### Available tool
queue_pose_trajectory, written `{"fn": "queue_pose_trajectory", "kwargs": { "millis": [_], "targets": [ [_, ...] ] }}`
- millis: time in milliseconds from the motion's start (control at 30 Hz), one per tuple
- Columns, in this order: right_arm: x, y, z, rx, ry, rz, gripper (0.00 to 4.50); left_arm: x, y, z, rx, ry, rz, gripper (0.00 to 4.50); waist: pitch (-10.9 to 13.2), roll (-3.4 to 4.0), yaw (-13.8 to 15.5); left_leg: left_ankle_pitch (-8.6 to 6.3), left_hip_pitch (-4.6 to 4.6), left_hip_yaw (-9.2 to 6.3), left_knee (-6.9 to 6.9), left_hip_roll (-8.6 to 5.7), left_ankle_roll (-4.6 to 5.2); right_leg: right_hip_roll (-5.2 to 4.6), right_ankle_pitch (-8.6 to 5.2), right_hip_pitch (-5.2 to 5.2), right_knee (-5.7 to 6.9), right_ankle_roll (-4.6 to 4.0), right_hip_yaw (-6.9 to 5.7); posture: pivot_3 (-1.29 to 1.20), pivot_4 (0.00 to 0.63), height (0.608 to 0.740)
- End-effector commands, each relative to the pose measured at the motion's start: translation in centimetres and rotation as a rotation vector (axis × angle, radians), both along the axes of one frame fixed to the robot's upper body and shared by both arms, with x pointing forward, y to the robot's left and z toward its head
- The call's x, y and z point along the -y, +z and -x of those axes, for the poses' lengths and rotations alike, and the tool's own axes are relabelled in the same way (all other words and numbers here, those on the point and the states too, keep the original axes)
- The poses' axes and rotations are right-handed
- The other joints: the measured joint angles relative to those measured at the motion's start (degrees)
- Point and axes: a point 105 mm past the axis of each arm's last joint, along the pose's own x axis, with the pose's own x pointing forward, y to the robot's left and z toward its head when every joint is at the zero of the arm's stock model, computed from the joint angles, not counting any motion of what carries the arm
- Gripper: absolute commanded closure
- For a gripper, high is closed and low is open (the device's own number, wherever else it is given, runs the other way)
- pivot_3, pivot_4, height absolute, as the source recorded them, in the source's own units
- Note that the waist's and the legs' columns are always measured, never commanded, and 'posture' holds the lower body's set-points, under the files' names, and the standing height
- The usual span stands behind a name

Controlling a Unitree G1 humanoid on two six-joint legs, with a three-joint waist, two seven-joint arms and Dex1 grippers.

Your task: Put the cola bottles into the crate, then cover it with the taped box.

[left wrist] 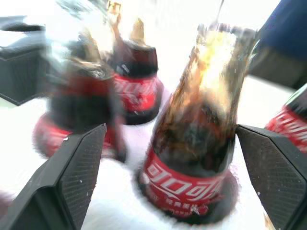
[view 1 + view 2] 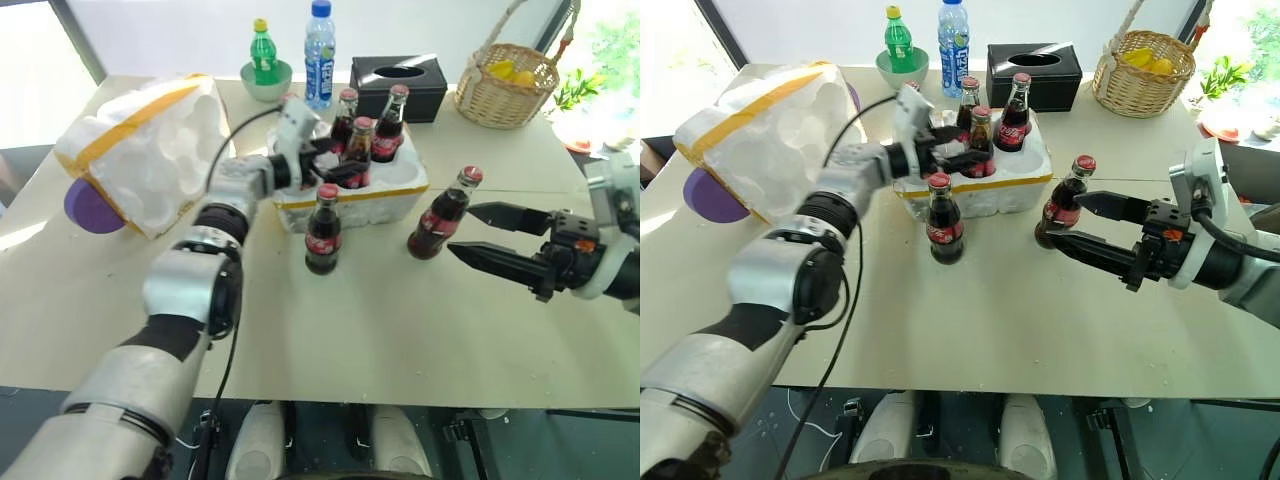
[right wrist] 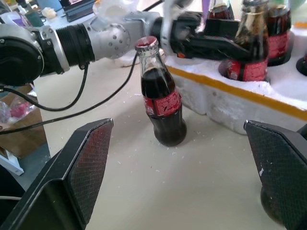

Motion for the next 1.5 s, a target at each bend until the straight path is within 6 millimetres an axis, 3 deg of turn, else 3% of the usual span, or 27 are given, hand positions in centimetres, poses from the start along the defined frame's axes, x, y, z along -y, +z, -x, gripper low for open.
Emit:
{"fn": "queue_pose_trajectory", "kwargs": {
  "millis": [33,133,200,267,400,633,733,967,1133,1300,1400,1500],
  "targets": [
    [-0.2,0.8,-0.1,0.041,0.024,0.012,0.0,-2.6,3.3,1.7,0.111,-0.096,-0.013,0.03,0.0,0.01,0.1,0.0,0.0,0.0,0.0,0.01,0.0,0.0,0.0,0.0,0.0,0.0,0.0,0.0,0.15,0.74],
    [-0.4,0.8,-0.3,0.039,0.04,0.014,0.0,-5.8,3.3,3.4,0.119,-0.121,-0.084,0.03,0.0,0.05,0.1,0.01,0.01,0.01,0.0,0.01,-0.01,-0.01,0.0,0.03,-0.02,0.0,0.01,0.0,0.15,0.74],
    [-0.4,0.8,-0.5,0.036,0.047,0.015,0.0,-7.2,2.0,6.1,0.094,-0.199,-0.164,0.03,0.0,0.08,-0.1,0.03,0.01,0.01,0.01,0.04,-0.05,-0.01,0.0,0.03,0.0,0.0,0.02,0.0,0.15,0.74],
    [-0.5,0.8,-0.7,0.032,0.06,0.018,0.0,-7.6,0.4,8.7,0.042,-0.275,-0.228,0.03,0.0,0.07,-0.3,0.16,0.03,0.01,0.0,0.07,-0.28,-0.01,0.0,0.04,0.02,0.0,0.06,0.0,0.15,0.74],
    [-0.8,0.8,-0.6,0.021,0.101,0.033,0.0,-6.9,-2.5,11.7,-0.017,-0.319,-0.286,0.03,0.0,0.06,0.6,0.19,-0.02,-0.07,0.07,0.07,-0.34,-0.01,0.0,0.09,-0.02,0.0,0.07,0.0,0.15,0.74],
    [-1.0,1.0,-0.6,0.021,0.117,0.037,0.0,-3.6,-4.5,11.1,-0.004,-0.295,-0.268,0.03,0.0,0.08,0.4,-0.06,-0.02,-0.12,0.54,0.05,0.1,-0.04,-0.01,0.25,0.1,-0.01,0.07,0.0,0.15,0.74],
    [-1.1,0.9,-0.4,0.018,0.119,0.035,0.0,-2.1,-5.2,9.3,0.039,-0.233,-0.261,0.03,0.0,0.09,0.4,-0.07,0.0,-0.12,0.58,0.08,0.11,-0.01,-0.01,0.23,0.21,0.0,0.07,0.0,0.15,0.74],
    [-0.8,0.7,-0.5,0.011,0.09,0.026,0.0,0.8,-6.3,8.0,-0.009,-0.296,-0.222,0.03,0.0,0.08,0.4,-0.09,-0.01,-0.11,0.64,0.06,0.16,-0.01,-0.01,0.21,0.25,0.0,0.06,0.0,0.15,0.74],
    [-0.8,0.7,-0.7,0.025,0.071,0.017,0.0,2.1,-7.5,8.2,-0.015,-0.351,-0.291,0.03,0.0,0.08,0.4,-0.1,-0.02,-0.1,0.66,0.07,0.17,-0.01,-0.01,0.21,0.26,0.0,0.06,0.0,0.15,0.74],
    [-0.7,0.9,-0.8,0.035,0.056,0.011,0.0,1.1,-6.2,9.2,-0.03,-0.403,-0.271,1.71,0.0,0.09,0.3,-0.1,-0.03,-0.1,0.65,0.11,0.17,-0.01,-0.01,0.17,0.27,-0.01,0.06,0.0,0.15,0.74],
    [-0.5,0.9,-0.9,0.032,0.045,0.002,0.0,0.0,-3.4,9.5,-0.052,-0.422,-0.164,1.71,0.0,0.09,0.2,-0.1,-0.05,-0.1,0.65,0.12,0.17,-0.01,-0.01,0.14,0.27,-0.01,0.06,0.0,0.15,0.74],
    [-0.5,0.7,-0.9,0.029,0.046,0.006,0.0,-1.3,1.4,8.6,-0.095,-0.381,0.047,1.71,0.1,0.02,0.4,-0.1,-0.09,-0.1,0.66,0.13,0.17,-0.01,-0.01,0.09,0.3,-0.01,0.06,0.0,0.15,0.74]
  ]
}}
